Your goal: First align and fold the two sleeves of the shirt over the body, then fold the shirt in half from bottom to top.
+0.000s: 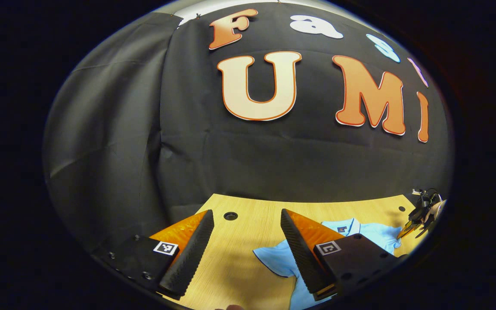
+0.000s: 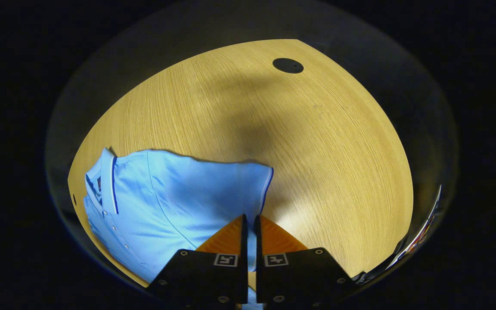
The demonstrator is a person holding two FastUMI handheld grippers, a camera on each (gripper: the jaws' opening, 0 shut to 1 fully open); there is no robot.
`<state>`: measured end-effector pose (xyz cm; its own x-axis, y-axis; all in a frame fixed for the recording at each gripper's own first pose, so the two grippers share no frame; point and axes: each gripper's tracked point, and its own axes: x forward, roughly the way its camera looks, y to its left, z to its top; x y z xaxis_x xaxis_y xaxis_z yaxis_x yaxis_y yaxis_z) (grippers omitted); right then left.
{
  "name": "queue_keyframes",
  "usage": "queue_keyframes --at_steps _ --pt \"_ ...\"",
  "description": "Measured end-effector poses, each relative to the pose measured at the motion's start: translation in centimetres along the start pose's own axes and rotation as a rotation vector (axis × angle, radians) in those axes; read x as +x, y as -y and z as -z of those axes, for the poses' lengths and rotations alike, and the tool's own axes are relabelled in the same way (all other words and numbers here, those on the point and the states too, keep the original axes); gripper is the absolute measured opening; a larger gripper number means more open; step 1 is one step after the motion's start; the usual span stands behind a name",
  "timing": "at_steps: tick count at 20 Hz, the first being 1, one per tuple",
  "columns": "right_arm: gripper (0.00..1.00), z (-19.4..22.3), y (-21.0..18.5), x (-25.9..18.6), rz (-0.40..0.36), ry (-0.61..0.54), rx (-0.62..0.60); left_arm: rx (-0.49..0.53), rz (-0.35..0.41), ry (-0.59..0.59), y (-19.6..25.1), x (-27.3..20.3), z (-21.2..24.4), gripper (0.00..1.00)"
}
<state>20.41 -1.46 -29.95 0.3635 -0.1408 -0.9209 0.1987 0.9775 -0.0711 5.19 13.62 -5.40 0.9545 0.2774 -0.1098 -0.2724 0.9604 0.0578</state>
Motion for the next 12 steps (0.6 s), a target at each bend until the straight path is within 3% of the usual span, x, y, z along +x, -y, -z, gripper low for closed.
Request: queue_keyframes --at_steps 2,7,12 --pt "0.01 -0.6 -0.3 -0.9 0.028 0.071 -0.031 0.002 -0.001 -0.009 -0.5 0.1 0.3 1.0" --pt "0.01 -2.3 -4.7 -6.3 0.002 0.238 -0.174 0.0 0.009 -0.006 -1.3 0.4 0.1 1.0" --pt "0.0 -1.4 -9.7 -10.0 -0.057 0.285 -0.267 0.003 0.009 0.008 -3.1 0.3 -0.3 1.0"
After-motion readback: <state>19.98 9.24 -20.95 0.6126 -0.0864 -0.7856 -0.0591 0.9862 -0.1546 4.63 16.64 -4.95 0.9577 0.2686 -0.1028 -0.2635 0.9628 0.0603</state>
